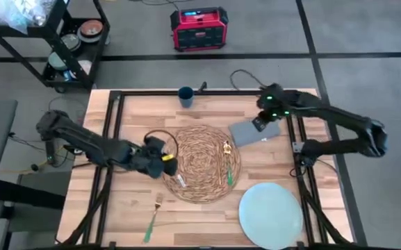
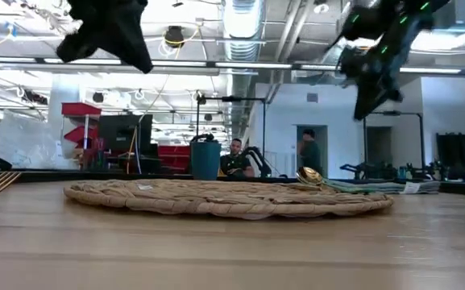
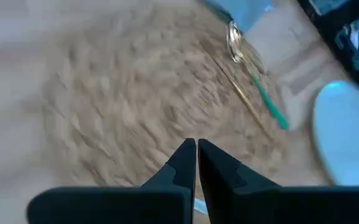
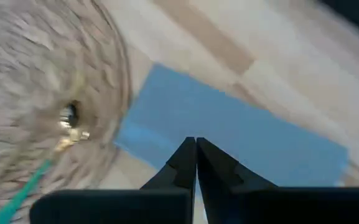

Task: Set table place
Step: Move the green fork on the top left of the table

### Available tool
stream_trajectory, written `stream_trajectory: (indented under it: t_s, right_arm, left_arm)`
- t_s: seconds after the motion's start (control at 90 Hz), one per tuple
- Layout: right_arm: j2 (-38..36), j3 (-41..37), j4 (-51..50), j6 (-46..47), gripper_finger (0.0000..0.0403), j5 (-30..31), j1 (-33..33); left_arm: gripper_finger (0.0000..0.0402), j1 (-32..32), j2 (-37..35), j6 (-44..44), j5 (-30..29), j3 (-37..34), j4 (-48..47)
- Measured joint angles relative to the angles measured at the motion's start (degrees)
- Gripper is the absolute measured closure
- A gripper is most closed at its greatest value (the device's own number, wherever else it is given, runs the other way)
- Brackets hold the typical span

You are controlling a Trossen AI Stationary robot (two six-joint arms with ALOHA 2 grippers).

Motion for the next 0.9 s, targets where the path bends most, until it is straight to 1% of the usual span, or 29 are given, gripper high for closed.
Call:
stream_trajectory:
  t_s: [0.067, 0.122, 0.178, 0.233, 0.322, 0.389, 0.422, 0.489, 0.567, 0.678, 0.756, 0.9]
  right_arm:
    - [-3.68, 0.06, -2.32, -0.68, 0.0403, -0.6, -0.43]
    - [-5.93, 0.06, -4.05, -0.99, 0.0403, -0.7, -0.52]
    - [-7.75, 0.06, -6.07, -1.88, 0.0403, -0.7, -0.57]
    - [-8.9, 0.06, -7.4, -3.87, 0.0403, -0.8, -0.88]
    - [-9.81, 0.06, -9.43, -6.1, 0.0403, -1.06, -0.92]
    - [-10.06, 0.06, -9.92, -6.16, 0.0403, -0.99, -0.77]
    - [-10.14, 0.06, -9.81, -6.32, 0.0403, -1.04, -0.77]
    - [-10.3, 0.06, -9.88, -7.82, 0.0403, -1.29, -0.84]
    - [-10.36, 0.06, -9.91, -8.66, 0.0403, -1.65, -0.86]
    - [-10.41, 0.06, -9.89, -8.71, 0.0403, -2.47, -0.78]
    - [-10.36, 0.06, -9.69, -9.17, 0.0403, -2.54, -0.7]
    - [-10.34, 0.06, -9.77, -12.13, 0.0403, -2.56, -0.73]
  left_arm:
    - [0.0401, -2.08, 4.08, -10.78, 1.76, 3.28, -3.78]
    - [0.0402, -4.24, 8.08, -19.22, 3.4, 6.73, -5.11]
    - [0.0402, -6.09, 12.81, -26.28, 4.39, 11.69, -6.78]
    - [0.0402, -7.64, 17.96, -30.81, 5.58, 17.77, -10.07]
    - [0.0401, -9.22, 25.99, -33.77, 5.79, 28.04, -19.25]
    - [0.0401, -10.29, 29.73, -33.51, 6.15, 34.71, -27.24]
    - [0.0402, -10.97, 31.01, -32.55, 8.15, 37.92, -30.96]
    - [0.0402, -12.96, 33.39, -31.35, 12.65, 42.61, -35.56]
    - [0.0402, -15.96, 35.86, -33.96, 16.61, 44.97, -38.64]
    - [0.0401, -20.49, 37.23, -45.25, 21.07, 45.11, -36.99]
    - [0.0401, -22.56, 38.29, -45.33, 25.01, 44.93, -34.07]
    - [0.0401, -23.23, 42.63, -42.54, 23.85, 44.82, -29.16]
